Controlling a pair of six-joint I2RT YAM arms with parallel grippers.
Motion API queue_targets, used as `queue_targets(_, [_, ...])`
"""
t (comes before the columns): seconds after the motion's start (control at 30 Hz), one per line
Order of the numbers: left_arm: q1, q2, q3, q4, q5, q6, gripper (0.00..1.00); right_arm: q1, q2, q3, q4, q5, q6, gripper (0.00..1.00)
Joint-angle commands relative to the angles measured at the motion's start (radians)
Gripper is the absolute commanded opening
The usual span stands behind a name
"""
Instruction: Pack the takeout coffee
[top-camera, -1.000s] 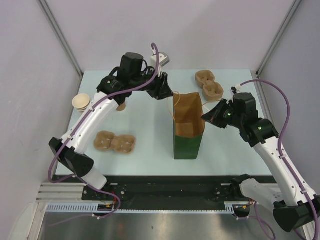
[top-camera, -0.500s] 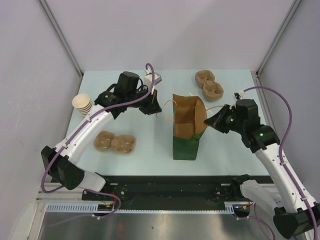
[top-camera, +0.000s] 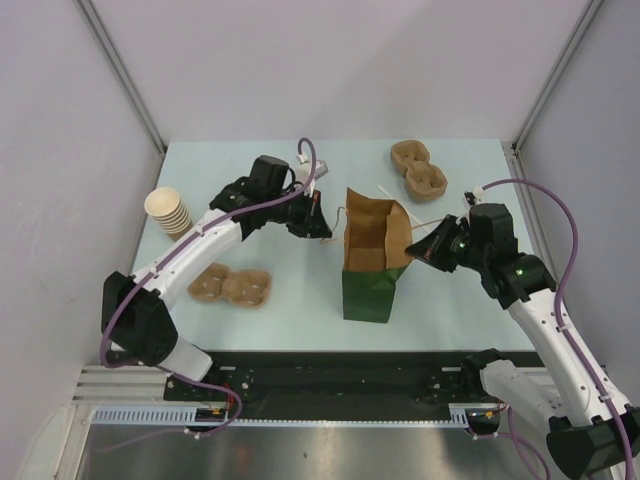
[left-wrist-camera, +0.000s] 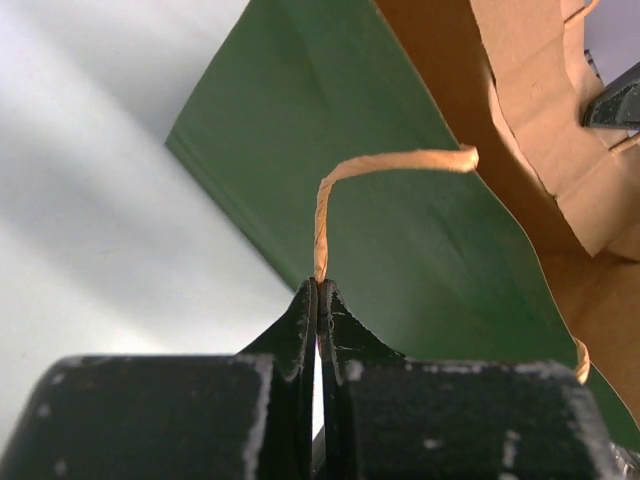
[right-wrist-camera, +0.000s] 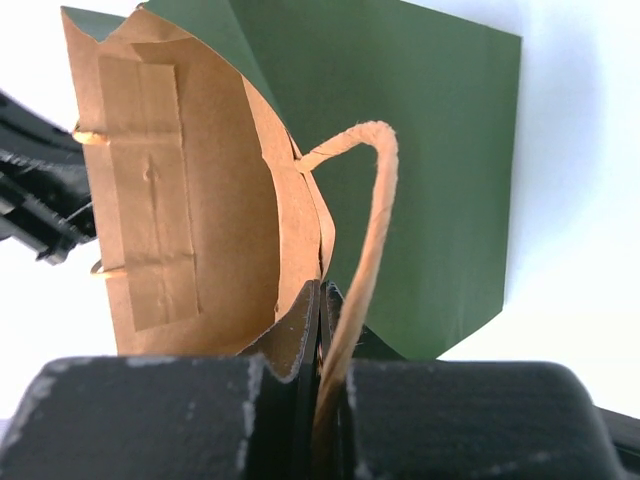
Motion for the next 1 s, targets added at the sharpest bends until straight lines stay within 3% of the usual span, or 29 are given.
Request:
queue_targets(0.0, [-0.021, 0.023, -0.001, 0.069, 0.065, -0.034, 0.00, 0.006, -0.005, -0.009, 0.023, -0.056, -0.007, 0.00])
queue_targets(0.27, [-0.028, 0.052, -0.016, 0.050, 0.058, -0.027, 0.02, 0.000, -0.005, -0.009, 0.034, -0.063, -0.022, 0.03])
queue_targets(0.47, [-0.018, -0.066, 0.070, -0.015, 0.052, 0.065, 0.34, -0.029, -0.016, 0.000, 0.061, -0.100, -0.040, 0.31])
queue_targets(0.6, [0.011, -0.127, 0.126, -0.041, 0.028, 0.116, 0.71, -0.039, -0.025, 0.027, 0.074, -0.114, -0.059, 0.47])
queue_targets(0.7, [0.046, -0.150, 0.168, -0.061, 0.042, 0.116, 0.87, -0.043, -0.028, 0.052, 0.077, -0.116, -0.080, 0.60])
queue_targets(0.87, [0.118, -0.207, 0.185, -0.021, 0.126, 0.087, 0.99, -0.054, -0.039, 0.084, 0.089, -0.117, -0.106, 0.79])
queue_targets(0.97, [0.129, -0.236, 0.194, -0.015, 0.173, 0.081, 1.00, -0.060, -0.037, 0.104, 0.092, -0.117, -0.119, 0.85])
